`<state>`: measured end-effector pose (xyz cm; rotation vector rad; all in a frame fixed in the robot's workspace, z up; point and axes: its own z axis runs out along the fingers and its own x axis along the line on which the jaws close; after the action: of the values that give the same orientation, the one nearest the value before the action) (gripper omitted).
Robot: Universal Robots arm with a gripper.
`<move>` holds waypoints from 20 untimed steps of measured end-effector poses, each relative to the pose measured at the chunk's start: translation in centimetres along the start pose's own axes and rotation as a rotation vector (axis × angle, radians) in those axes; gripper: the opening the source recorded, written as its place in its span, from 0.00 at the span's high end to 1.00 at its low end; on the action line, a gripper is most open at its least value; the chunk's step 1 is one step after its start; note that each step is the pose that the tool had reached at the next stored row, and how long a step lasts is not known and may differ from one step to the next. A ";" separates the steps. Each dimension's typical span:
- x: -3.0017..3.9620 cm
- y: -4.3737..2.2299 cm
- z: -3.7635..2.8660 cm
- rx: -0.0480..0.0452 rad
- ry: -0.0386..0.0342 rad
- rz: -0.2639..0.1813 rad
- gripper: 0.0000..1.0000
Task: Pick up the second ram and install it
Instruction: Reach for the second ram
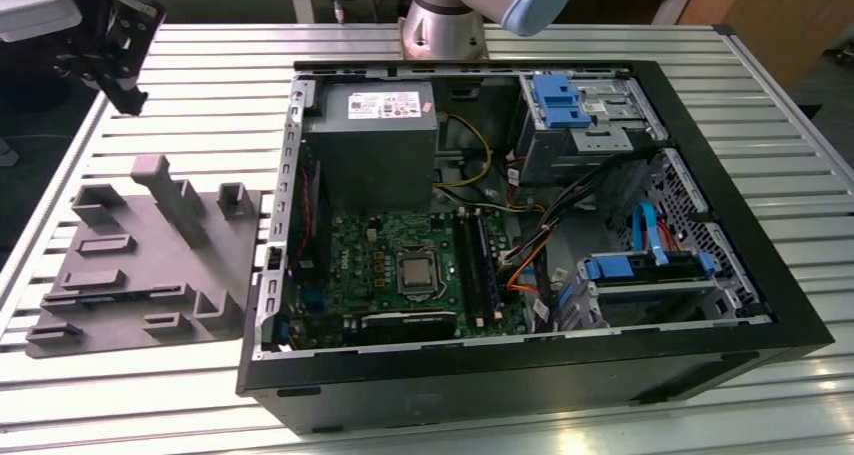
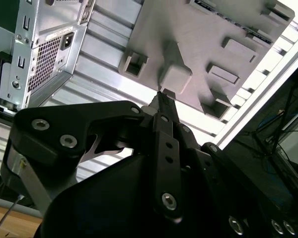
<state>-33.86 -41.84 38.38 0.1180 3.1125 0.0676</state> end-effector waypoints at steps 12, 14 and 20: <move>0.31 -0.52 0.05 0.0000 0.0000 0.000 0.89; 0.35 -0.58 0.04 0.0001 0.0001 0.000 0.89; 0.45 -0.76 0.05 0.0000 0.0000 0.000 0.89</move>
<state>-34.37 -42.56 38.29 0.1180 3.1125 0.0676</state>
